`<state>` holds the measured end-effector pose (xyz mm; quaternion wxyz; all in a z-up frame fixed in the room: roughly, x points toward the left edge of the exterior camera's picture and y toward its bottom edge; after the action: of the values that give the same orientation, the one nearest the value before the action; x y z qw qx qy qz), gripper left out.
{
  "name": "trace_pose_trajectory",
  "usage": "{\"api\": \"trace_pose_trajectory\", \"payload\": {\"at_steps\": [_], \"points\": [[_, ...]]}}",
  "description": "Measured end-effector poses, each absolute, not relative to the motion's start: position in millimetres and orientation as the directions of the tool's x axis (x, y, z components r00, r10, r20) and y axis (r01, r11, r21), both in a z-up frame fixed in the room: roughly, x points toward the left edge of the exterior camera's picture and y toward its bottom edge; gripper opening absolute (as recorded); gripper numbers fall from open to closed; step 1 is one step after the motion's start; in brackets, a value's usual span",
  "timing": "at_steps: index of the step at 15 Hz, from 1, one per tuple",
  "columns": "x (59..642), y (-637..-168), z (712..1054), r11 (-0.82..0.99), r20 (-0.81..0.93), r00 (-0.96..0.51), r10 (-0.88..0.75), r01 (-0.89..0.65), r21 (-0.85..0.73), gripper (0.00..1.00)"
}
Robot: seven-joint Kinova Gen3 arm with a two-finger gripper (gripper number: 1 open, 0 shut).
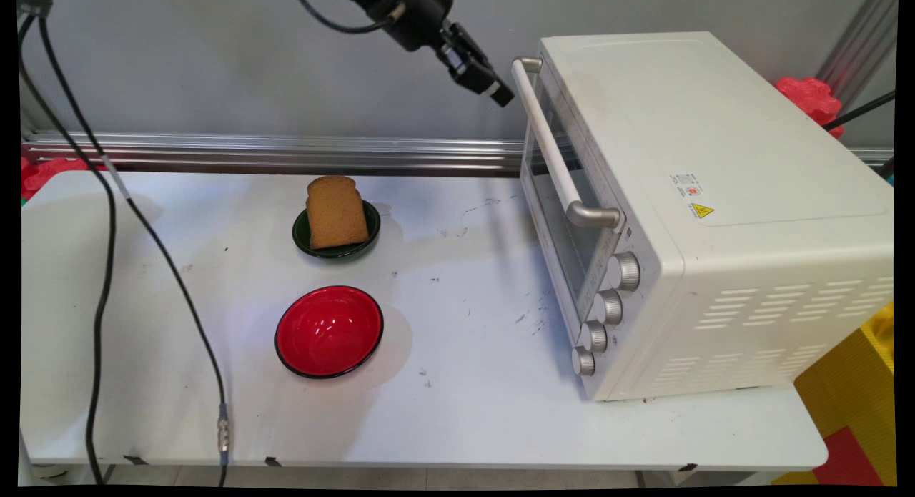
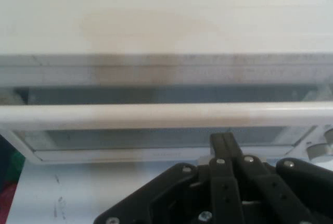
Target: Open the oven
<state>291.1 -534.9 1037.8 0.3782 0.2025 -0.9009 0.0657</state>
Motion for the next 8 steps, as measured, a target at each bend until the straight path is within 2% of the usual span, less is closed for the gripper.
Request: {"api": "trace_pose_trajectory", "payload": {"at_steps": [8], "points": [[259,-552,1046,0.903,0.702,-0.617,-0.357,-0.421,0.089,0.00]]}}
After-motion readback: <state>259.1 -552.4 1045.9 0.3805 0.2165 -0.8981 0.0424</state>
